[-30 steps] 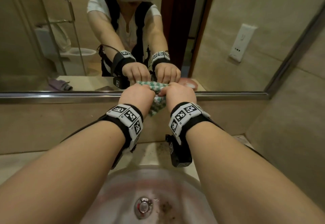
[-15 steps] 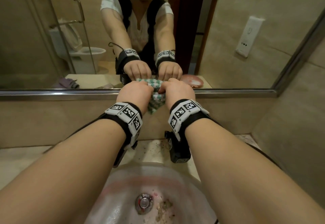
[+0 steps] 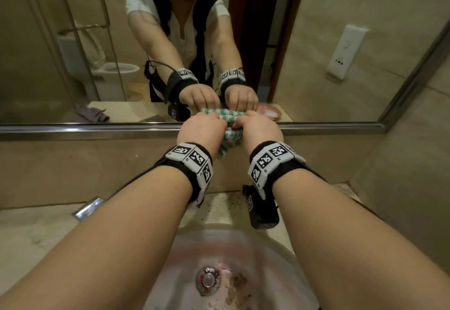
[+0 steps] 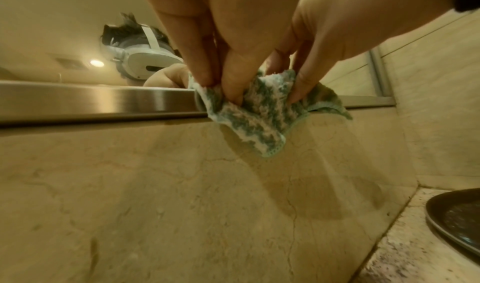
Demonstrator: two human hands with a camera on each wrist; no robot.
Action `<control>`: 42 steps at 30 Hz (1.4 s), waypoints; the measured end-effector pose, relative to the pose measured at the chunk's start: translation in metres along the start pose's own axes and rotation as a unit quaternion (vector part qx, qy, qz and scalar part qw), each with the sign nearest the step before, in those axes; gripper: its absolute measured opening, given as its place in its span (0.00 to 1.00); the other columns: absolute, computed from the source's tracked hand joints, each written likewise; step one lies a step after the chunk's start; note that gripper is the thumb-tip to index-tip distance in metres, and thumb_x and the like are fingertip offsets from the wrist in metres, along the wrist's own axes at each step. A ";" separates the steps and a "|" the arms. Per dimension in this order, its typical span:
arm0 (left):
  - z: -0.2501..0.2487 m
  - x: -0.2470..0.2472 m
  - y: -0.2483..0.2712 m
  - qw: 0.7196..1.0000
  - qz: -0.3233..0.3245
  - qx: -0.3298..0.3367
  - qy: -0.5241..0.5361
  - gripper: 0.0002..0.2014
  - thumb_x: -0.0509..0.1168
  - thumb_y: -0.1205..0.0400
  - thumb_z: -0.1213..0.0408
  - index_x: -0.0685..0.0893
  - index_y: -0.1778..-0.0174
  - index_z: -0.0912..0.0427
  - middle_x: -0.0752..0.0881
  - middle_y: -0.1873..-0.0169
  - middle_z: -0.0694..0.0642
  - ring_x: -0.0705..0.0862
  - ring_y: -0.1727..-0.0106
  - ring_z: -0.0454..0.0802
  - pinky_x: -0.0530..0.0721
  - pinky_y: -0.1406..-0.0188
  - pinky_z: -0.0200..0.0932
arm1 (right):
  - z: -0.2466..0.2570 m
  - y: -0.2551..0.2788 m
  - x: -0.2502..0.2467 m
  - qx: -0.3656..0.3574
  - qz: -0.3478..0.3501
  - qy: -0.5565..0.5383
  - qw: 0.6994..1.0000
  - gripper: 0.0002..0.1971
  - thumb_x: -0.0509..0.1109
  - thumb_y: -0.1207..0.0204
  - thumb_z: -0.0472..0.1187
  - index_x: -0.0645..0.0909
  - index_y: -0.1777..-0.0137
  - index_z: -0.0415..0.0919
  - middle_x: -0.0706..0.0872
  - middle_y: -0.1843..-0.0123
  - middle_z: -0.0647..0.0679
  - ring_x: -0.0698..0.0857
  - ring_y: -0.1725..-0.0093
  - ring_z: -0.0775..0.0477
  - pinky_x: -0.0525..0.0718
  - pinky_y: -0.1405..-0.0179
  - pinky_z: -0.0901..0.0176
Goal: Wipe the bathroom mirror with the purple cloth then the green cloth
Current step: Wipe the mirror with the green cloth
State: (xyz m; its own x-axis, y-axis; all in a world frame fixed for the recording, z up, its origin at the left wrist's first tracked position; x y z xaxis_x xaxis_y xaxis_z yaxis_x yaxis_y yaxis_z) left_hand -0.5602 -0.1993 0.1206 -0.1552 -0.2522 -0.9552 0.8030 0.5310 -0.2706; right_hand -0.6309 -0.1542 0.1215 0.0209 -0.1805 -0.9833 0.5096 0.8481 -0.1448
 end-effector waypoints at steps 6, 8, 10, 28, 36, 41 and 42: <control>-0.005 0.000 -0.003 1.000 0.003 0.003 -0.002 0.17 0.62 0.19 0.68 0.77 0.33 0.57 0.79 0.39 0.56 0.77 0.38 0.57 0.78 0.44 0.50 | -0.002 -0.003 -0.004 -0.002 -0.045 -0.006 0.999 0.17 0.61 0.21 0.33 0.81 0.38 0.50 0.79 0.39 0.47 0.77 0.37 0.43 0.76 0.44 0.50; -0.008 0.000 -0.005 1.000 0.002 0.006 -0.005 0.17 0.61 0.18 0.67 0.77 0.33 0.57 0.79 0.38 0.56 0.77 0.37 0.57 0.79 0.43 0.50 | -0.007 -0.003 -0.004 -0.006 -0.051 -0.010 0.999 0.17 0.61 0.21 0.33 0.81 0.39 0.51 0.79 0.41 0.47 0.77 0.37 0.43 0.76 0.45 0.50; -0.015 -0.001 -0.007 1.000 0.000 0.011 -0.006 0.17 0.61 0.18 0.66 0.76 0.32 0.57 0.78 0.38 0.56 0.77 0.37 0.56 0.78 0.42 0.49 | -0.014 -0.003 -0.005 -0.010 -0.056 -0.009 0.998 0.17 0.62 0.21 0.33 0.81 0.39 0.51 0.79 0.41 0.47 0.77 0.38 0.44 0.76 0.44 0.50; -0.179 -0.005 -0.067 0.999 0.008 0.043 0.000 0.17 0.61 0.18 0.65 0.74 0.32 0.58 0.76 0.36 0.56 0.75 0.35 0.56 0.78 0.39 0.48 | -0.183 0.009 -0.028 -0.009 -0.081 0.015 0.997 0.15 0.58 0.21 0.32 0.79 0.40 0.47 0.78 0.42 0.45 0.75 0.38 0.43 0.74 0.47 0.52; -0.275 -0.005 -0.108 0.995 0.028 0.095 -0.009 0.17 0.59 0.16 0.66 0.76 0.31 0.60 0.76 0.35 0.58 0.74 0.33 0.58 0.76 0.38 0.49 | -0.277 0.010 -0.036 0.035 -0.088 0.057 0.994 0.11 0.58 0.21 0.34 0.79 0.44 0.44 0.78 0.45 0.43 0.76 0.42 0.40 0.72 0.53 0.51; -0.314 0.001 -0.112 0.988 0.029 0.149 -0.016 0.20 0.53 0.14 0.66 0.70 0.26 0.63 0.70 0.31 0.59 0.69 0.31 0.58 0.76 0.40 0.48 | -0.322 0.012 -0.041 0.075 -0.111 0.070 0.989 0.11 0.57 0.20 0.35 0.79 0.43 0.43 0.78 0.44 0.43 0.76 0.42 0.40 0.74 0.47 0.49; -0.323 0.007 -0.109 0.984 0.032 0.171 -0.030 0.21 0.51 0.13 0.66 0.67 0.23 0.64 0.68 0.30 0.60 0.68 0.31 0.58 0.76 0.40 0.47 | -0.329 0.013 -0.042 0.083 -0.116 0.081 0.986 0.12 0.56 0.19 0.35 0.78 0.42 0.42 0.79 0.43 0.43 0.77 0.42 0.39 0.74 0.47 0.48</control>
State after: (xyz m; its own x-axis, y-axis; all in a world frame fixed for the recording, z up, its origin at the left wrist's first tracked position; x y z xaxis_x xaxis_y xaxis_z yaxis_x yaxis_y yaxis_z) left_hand -0.8345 0.0022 0.1050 -0.0729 -0.2793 -0.9574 0.9581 0.2471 -0.1450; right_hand -0.9079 0.0280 0.1248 -0.2433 -0.2671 -0.9325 0.6190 0.6973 -0.3612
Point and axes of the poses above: each hand's wrist, its own y-axis away from the middle knuckle, its own x-axis out of the palm, z = x × y, the point moved 9 cm from there along -y, towards the middle knuckle
